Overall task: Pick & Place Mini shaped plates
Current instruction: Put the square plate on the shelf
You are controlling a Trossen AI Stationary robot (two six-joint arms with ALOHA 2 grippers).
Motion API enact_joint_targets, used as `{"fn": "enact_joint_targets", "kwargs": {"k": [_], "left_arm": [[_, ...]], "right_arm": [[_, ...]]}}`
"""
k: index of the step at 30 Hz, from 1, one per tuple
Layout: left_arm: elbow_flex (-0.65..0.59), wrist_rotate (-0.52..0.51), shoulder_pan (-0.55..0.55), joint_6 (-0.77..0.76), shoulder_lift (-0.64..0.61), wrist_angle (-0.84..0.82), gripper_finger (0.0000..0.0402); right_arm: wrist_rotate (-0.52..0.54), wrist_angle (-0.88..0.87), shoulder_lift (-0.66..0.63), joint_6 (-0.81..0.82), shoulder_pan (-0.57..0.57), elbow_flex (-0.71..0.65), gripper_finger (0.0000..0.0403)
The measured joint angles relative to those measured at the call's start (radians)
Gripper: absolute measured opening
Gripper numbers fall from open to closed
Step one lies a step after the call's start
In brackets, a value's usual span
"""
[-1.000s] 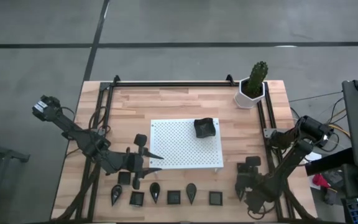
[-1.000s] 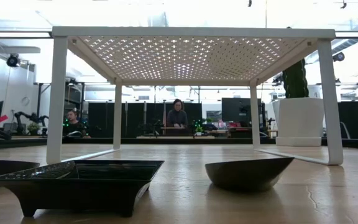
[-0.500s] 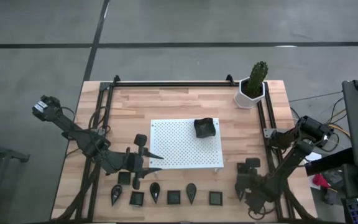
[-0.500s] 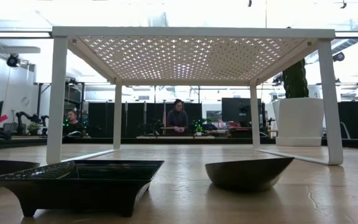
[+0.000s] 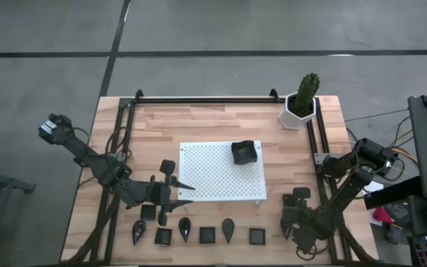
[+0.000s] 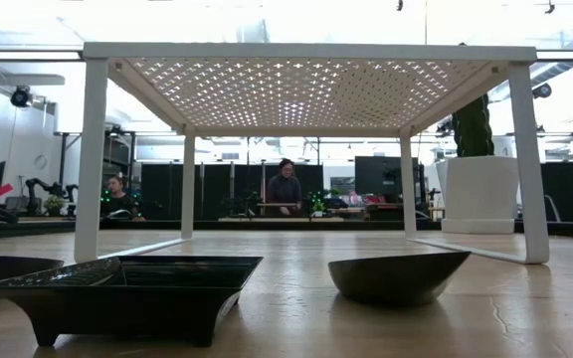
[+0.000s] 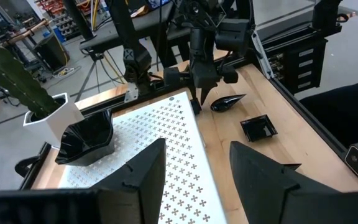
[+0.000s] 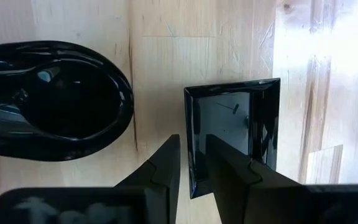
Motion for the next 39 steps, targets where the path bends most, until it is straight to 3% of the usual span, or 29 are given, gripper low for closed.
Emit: {"fn": "enact_joint_targets", "kwargs": {"k": [10, 23, 30, 39], "left_arm": [[0.0, 0.0, 0.0, -0.004, 0.0, 0.0, 0.0177], [0.0, 0.0, 0.0, -0.004, 0.0, 0.0, 0.0177], [0.0, 0.0, 0.0, -0.004, 0.0, 0.0, 0.0177], [0.0, 0.0, 0.0, -0.004, 0.0, 0.0, 0.0177]], "right_arm": [[0.0, 0.008, 0.0, 0.002, 0.0, -0.023, 0.0082], [0.0, 0.031, 0.0, 0.002, 0.0, -0.04, 0.0053], [0.0, 0.032, 0.0, 0.002, -0.002, -0.04, 0.0013], [0.013, -0.031, 0.0, 0.002, -0.003, 0.01, 0.0009]]}}
